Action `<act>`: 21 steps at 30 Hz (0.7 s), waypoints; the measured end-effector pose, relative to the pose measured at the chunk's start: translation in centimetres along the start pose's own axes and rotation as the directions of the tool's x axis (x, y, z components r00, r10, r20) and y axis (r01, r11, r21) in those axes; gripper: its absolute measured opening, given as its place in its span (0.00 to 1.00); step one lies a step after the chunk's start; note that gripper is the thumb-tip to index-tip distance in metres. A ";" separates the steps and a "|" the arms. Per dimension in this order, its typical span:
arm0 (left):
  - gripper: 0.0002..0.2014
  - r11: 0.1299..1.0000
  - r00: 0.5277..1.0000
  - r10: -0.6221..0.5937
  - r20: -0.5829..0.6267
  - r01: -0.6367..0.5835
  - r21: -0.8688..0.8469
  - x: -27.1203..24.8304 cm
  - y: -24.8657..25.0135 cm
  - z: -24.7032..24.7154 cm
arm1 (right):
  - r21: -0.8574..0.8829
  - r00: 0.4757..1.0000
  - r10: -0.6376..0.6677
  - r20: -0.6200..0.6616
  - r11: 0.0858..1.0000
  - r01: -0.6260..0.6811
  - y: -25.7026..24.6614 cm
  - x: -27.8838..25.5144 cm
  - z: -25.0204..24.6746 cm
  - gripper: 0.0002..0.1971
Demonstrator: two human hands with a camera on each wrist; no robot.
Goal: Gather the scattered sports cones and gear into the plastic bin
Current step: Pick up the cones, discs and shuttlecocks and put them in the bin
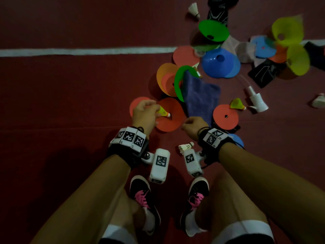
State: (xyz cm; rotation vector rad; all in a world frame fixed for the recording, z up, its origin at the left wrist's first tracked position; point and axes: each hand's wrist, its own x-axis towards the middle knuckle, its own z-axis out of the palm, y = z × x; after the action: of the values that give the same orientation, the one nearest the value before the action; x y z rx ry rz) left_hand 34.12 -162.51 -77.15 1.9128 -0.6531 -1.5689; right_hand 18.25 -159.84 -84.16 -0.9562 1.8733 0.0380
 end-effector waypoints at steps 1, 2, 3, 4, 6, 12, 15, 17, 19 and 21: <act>0.07 1.000 1.000 0.017 0.006 -0.017 0.023 1.6 -0.9 0.6 | 0.000 1.000 -0.006 -0.007 1.000 0.006 0.4 1.9 1.0 0.04; 0.06 0.998 0.999 0.040 0.016 -0.041 0.043 3.2 -1.6 1.1 | 0.009 1.000 -0.003 -0.014 1.000 0.003 0.8 4.0 1.9 0.04; 0.06 0.996 0.998 0.065 0.021 -0.066 0.053 4.7 -2.2 1.5 | 0.028 1.000 -0.006 -0.024 1.000 0.007 1.2 5.9 2.9 0.06; 0.06 0.995 0.996 0.087 0.023 -0.088 0.046 6.1 -2.7 1.8 | 0.041 0.999 -0.007 -0.036 0.999 0.008 1.5 8.1 3.9 0.07; 0.05 0.995 0.994 0.103 0.035 -0.103 0.013 8.1 -3.8 1.7 | 0.019 1.000 0.011 -0.027 1.000 -0.011 1.9 11.3 5.4 0.14; 0.03 0.926 0.933 0.350 0.087 -0.358 0.118 9.8 -4.1 0.8 | -0.179 1.000 0.015 0.008 0.984 -0.013 2.1 16.1 6.5 0.18; 0.03 0.885 0.898 0.434 0.076 -0.440 0.151 10.4 -2.9 0.4 | -0.025 0.996 0.001 -0.087 1.000 -0.003 1.7 16.3 4.8 0.08; 0.03 0.881 0.899 0.436 0.035 -0.435 0.186 10.9 -2.8 0.3 | 0.058 0.990 -0.006 -0.139 0.998 0.014 1.4 15.5 3.8 0.12; 0.03 0.866 0.893 0.449 0.019 -0.440 0.235 11.4 -2.9 0.2 | 0.121 0.983 -0.056 -0.176 0.990 0.078 1.2 14.4 3.3 0.14; 0.05 0.822 0.874 0.486 0.025 -0.467 0.326 12.2 -2.9 0.2 | 0.167 0.970 -0.110 -0.215 0.975 0.148 1.6 13.6 2.8 0.17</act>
State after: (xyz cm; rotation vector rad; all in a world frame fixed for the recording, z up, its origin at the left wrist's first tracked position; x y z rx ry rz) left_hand 36.27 -168.87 -87.77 1.8115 -1.3179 -1.1285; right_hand 16.69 -165.66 -96.74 -0.9821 1.9576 -0.3174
